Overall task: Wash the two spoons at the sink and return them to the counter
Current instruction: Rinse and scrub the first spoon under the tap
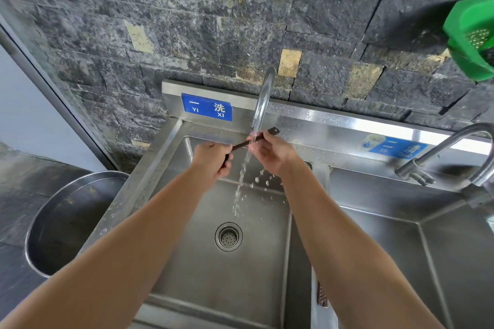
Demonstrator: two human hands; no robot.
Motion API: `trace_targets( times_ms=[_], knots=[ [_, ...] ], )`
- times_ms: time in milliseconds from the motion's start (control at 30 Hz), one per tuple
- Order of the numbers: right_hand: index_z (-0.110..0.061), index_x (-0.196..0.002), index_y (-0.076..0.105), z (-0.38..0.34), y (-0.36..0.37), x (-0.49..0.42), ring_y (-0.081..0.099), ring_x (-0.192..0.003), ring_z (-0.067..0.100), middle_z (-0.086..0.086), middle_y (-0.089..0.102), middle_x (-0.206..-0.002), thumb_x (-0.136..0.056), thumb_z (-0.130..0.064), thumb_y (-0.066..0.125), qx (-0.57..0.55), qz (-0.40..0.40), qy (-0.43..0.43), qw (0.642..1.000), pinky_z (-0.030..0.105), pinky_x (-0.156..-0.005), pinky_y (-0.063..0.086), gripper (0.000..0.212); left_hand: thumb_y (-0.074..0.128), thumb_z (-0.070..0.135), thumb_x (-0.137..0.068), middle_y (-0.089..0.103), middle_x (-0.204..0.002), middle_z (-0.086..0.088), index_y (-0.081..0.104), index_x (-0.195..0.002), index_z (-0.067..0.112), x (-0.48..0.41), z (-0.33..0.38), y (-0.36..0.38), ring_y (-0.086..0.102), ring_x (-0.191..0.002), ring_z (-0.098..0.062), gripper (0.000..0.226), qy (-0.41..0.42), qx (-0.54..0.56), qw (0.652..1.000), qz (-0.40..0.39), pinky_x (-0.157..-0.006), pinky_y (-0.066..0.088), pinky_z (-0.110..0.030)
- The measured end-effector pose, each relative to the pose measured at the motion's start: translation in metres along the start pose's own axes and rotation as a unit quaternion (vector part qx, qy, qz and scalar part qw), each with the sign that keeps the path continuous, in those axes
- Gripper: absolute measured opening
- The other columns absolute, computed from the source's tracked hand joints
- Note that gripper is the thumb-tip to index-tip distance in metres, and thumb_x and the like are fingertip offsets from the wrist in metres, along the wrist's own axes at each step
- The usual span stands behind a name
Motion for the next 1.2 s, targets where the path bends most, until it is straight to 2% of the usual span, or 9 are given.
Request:
trace_targets(
  times_ms=[367, 467, 667, 767, 900, 967, 1100, 1167, 1200],
  knots=[
    [0.008, -0.090, 0.067, -0.058, -0.062, 0.029, 0.076, -0.081, 0.029, 0.023, 0.076, -0.086, -0.089, 0.002, 0.064, 0.013, 0.038, -0.084, 0.996, 0.026, -0.062, 0.060, 0.007, 0.042, 0.034, -0.102, 0.061, -0.074, -0.010, 0.055, -0.090, 0.006, -0.009, -0.003, 0.045, 0.038, -0.038, -0.009, 0.033, -0.132, 0.167, 0.970, -0.115, -0.029, 0.025, -0.016],
    [0.011, -0.096, 0.066, -0.069, -0.076, 0.042, 0.075, -0.090, 0.033, 0.028, 0.074, -0.094, -0.077, 0.002, 0.073, 0.045, 0.043, -0.086, 0.994, 0.027, -0.064, 0.061, 0.023, 0.048, 0.039, -0.099, 0.062, -0.067, -0.005, 0.057, -0.093, 0.010, -0.016, 0.003, 0.059, 0.029, -0.033, -0.006, 0.031, -0.141, 0.183, 0.966, -0.117, -0.031, 0.021, -0.016],
    [0.011, -0.101, 0.067, -0.060, -0.096, 0.072, 0.076, -0.077, 0.027, 0.024, 0.075, -0.093, -0.074, -0.005, 0.076, 0.247, 0.022, 0.014, 0.969, 0.024, -0.056, 0.059, 0.033, 0.054, 0.031, -0.097, 0.069, -0.075, -0.007, 0.061, -0.093, 0.011, -0.029, 0.002, 0.071, 0.053, -0.066, -0.017, 0.021, -0.151, 0.247, 0.953, -0.087, -0.061, 0.047, -0.028],
    [0.006, -0.099, 0.069, -0.047, -0.101, 0.081, 0.057, -0.049, 0.013, 0.012, 0.068, -0.075, -0.091, -0.012, 0.065, 0.364, -0.029, 0.084, 0.927, 0.020, -0.038, 0.042, 0.020, 0.049, 0.025, -0.100, 0.064, -0.064, -0.013, 0.055, -0.091, 0.005, -0.031, -0.001, 0.076, 0.064, -0.059, -0.025, 0.023, -0.163, 0.388, 0.898, -0.129, -0.061, 0.057, -0.035],
    [-0.009, -0.074, 0.060, -0.034, -0.094, 0.084, 0.021, -0.038, 0.008, -0.004, 0.028, -0.052, -0.102, -0.037, 0.045, 0.357, -0.078, 0.147, 0.919, 0.019, -0.037, 0.012, 0.042, 0.049, 0.025, -0.100, 0.052, -0.067, -0.003, 0.052, -0.072, 0.009, -0.040, -0.005, 0.085, 0.056, -0.051, -0.016, 0.033, -0.161, 0.479, 0.850, -0.150, -0.045, 0.051, -0.025],
    [-0.013, -0.064, 0.052, -0.036, -0.087, 0.083, 0.028, -0.039, 0.013, 0.000, 0.034, -0.048, -0.102, -0.044, 0.042, 0.516, -0.031, 0.059, 0.854, 0.018, -0.039, 0.021, 0.050, 0.047, 0.025, -0.100, 0.049, -0.065, 0.001, 0.052, -0.070, 0.011, -0.045, -0.008, 0.085, 0.052, -0.049, -0.012, 0.033, -0.167, 0.464, 0.857, -0.151, -0.041, 0.045, -0.021],
    [-0.017, -0.076, 0.056, -0.047, -0.070, 0.095, 0.062, -0.073, 0.031, 0.007, 0.066, -0.075, -0.101, -0.051, 0.035, 0.843, 0.148, -0.216, 0.469, 0.031, -0.062, 0.044, 0.047, 0.039, 0.013, -0.096, 0.053, -0.050, -0.005, 0.046, -0.069, 0.010, -0.048, -0.018, 0.084, 0.051, -0.044, -0.013, 0.028, -0.175, 0.422, 0.885, -0.093, -0.038, 0.043, -0.019],
    [-0.020, -0.073, 0.057, -0.039, -0.064, 0.096, 0.060, -0.069, 0.030, 0.003, 0.062, -0.069, -0.101, -0.051, 0.035, 0.849, 0.147, -0.228, 0.454, 0.031, -0.061, 0.043, 0.047, 0.035, 0.009, -0.091, 0.052, -0.054, -0.006, 0.045, -0.068, 0.010, -0.047, -0.020, 0.084, 0.052, -0.040, -0.015, 0.025, -0.166, 0.428, 0.886, -0.068, -0.038, 0.043, -0.018],
    [-0.020, -0.066, 0.054, -0.036, -0.066, 0.094, 0.055, -0.059, 0.026, 0.002, 0.055, -0.061, -0.100, -0.050, 0.038, 0.819, 0.121, -0.181, 0.530, 0.028, -0.055, 0.041, 0.048, 0.035, 0.010, -0.092, 0.053, -0.058, -0.007, 0.046, -0.070, 0.009, -0.047, -0.021, 0.083, 0.052, -0.041, -0.016, 0.025, -0.165, 0.430, 0.885, -0.064, -0.038, 0.044, -0.018]
  ],
)
Point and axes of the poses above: each hand's wrist, its own x-axis away from the middle knuckle, its own y-axis out of the palm, z = x × y, the point moved 3 cm from there along -x, towards the middle knuckle
